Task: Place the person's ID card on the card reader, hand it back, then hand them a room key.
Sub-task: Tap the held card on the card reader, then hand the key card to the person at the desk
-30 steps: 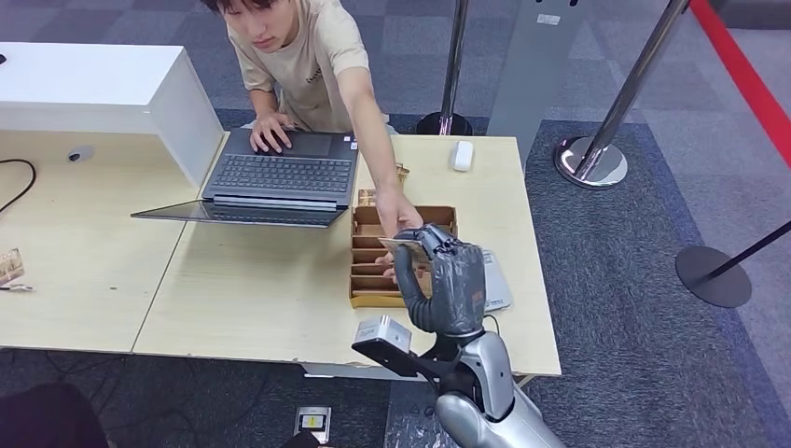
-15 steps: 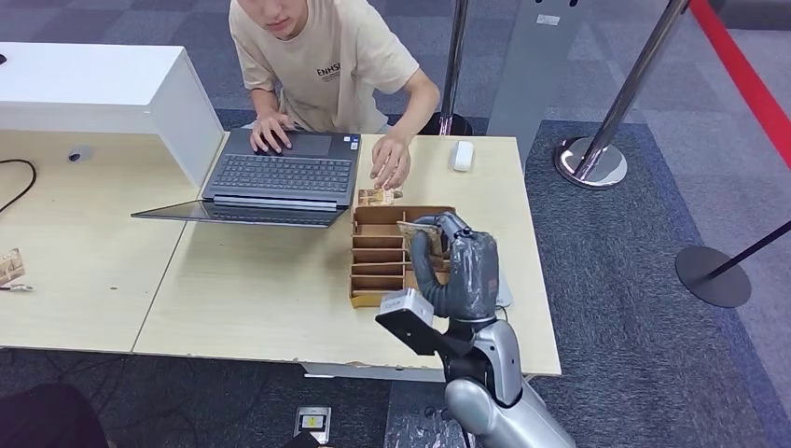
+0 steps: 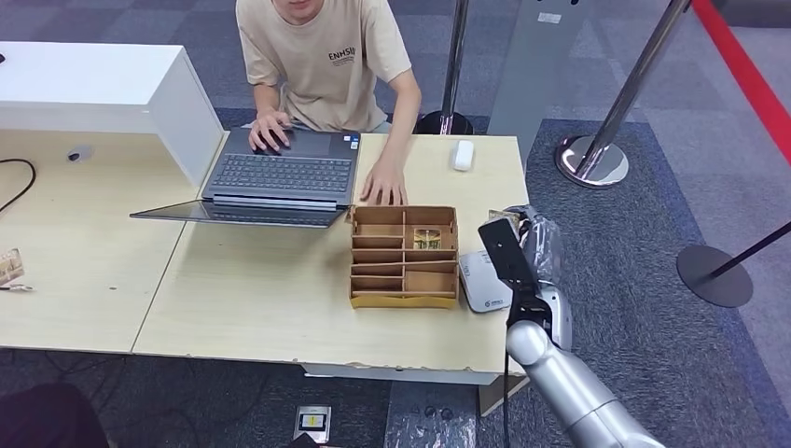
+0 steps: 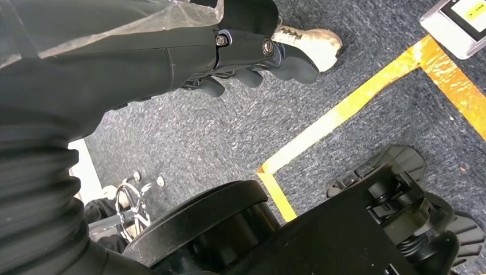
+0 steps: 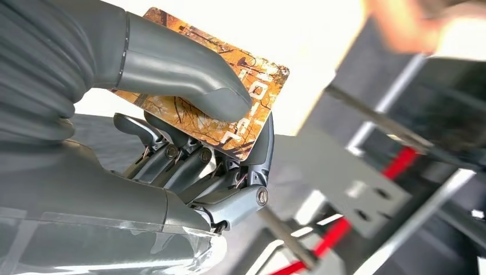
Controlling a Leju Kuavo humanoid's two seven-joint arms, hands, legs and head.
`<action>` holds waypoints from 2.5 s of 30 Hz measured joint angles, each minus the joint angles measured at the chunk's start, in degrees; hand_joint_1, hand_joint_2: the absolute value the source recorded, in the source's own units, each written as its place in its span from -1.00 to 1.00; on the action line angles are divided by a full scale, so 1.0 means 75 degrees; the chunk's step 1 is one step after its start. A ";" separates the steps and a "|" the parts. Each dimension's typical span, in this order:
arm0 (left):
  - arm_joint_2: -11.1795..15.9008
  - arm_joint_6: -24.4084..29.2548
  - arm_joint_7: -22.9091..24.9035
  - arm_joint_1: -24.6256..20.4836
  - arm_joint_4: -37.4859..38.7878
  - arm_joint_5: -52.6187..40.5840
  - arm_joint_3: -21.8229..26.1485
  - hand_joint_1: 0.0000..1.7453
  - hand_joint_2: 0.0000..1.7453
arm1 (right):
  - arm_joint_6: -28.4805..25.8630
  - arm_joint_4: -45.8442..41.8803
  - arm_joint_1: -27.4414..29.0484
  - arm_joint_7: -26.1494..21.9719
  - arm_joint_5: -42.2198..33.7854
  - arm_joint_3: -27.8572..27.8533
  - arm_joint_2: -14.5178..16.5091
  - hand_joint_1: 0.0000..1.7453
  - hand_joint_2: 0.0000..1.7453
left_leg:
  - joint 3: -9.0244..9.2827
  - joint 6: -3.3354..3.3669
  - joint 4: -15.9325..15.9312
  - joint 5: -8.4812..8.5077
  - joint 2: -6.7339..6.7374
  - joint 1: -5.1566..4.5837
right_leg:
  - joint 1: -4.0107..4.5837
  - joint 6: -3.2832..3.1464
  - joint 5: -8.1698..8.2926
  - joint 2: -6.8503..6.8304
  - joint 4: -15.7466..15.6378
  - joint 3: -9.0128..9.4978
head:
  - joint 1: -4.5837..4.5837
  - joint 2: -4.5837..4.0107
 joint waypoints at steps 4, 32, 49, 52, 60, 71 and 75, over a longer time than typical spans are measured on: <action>-0.0011 0.0020 0.0000 0.0017 0.0000 0.0033 0.0005 -1.00 1.00 | 0.0028 0.0742 0.0034 -0.0234 -0.0433 -0.0045 -0.0036 1.00 1.00 | 0.0001 -0.0003 -0.0001 -0.0006 0.0000 0.0001 | 0.0003 -0.0003 -0.0009 0.0001 0.0000 -0.0001 | 0.0000 0.0000; -0.0061 0.0066 0.0000 0.0025 0.0000 0.0101 0.0005 -1.00 1.00 | -0.0004 0.2422 0.0033 -0.0954 -0.1202 0.0047 0.0341 1.00 1.00 | 0.0021 -0.0011 -0.0002 -0.0010 0.0004 0.0006 | 0.0005 -0.0006 -0.0013 0.0003 0.0003 0.0021 | 0.0000 0.0000; -0.0056 -0.0154 0.0000 -0.0085 0.0001 -0.0180 0.0002 -1.00 1.00 | 0.1150 -0.2122 -0.1197 0.0748 -0.0830 0.0682 0.0261 1.00 1.00 | 0.0017 -0.0014 -0.0002 -0.0007 0.0005 0.0006 | 0.0005 -0.0007 -0.0014 0.0004 0.0010 0.0014 | 0.0001 0.0000; -0.0065 -0.0264 -0.0011 -0.0170 0.0000 -0.0240 -0.0002 -1.00 1.00 | 0.1597 -0.1959 -0.1851 0.0782 -0.0535 0.1034 0.0296 1.00 1.00 | 0.0016 -0.0019 -0.0002 -0.0004 0.0003 0.0007 | 0.0005 -0.0007 -0.0013 0.0002 0.0014 0.0016 | 0.0001 0.0000; -0.0160 -0.0353 -0.0031 -0.0402 0.0000 -0.0341 -0.0012 -1.00 1.00 | 0.2060 -0.0151 -0.3376 0.0895 0.1456 0.2257 0.0643 1.00 1.00 | 0.0012 -0.0020 -0.0002 -0.0004 -0.0008 0.0007 | 0.0005 -0.0007 -0.0013 -0.0004 0.0016 0.0014 | -0.0001 0.0000; -0.0210 -0.0865 -0.0586 -0.0488 0.0008 -0.1332 -0.0633 -1.00 1.00 | 0.2578 0.2155 -0.4279 0.0775 0.2971 0.3771 0.1333 -0.02 1.00 | 0.0005 -0.0020 -0.0002 -0.0005 -0.0010 0.0010 | 0.0007 -0.0009 -0.0018 -0.0006 0.0017 0.0004 | -0.0001 0.0000; -0.0219 -0.0927 -0.0584 -0.0507 0.0009 -0.1244 -0.0796 -1.00 1.00 | 0.2609 0.2602 -0.4291 0.0723 0.3046 0.3989 0.1413 -1.00 1.00 | 0.0006 -0.0020 -0.0002 -0.0005 -0.0006 0.0009 | 0.0006 -0.0009 -0.0017 -0.0005 0.0016 0.0004 | 0.0001 0.0000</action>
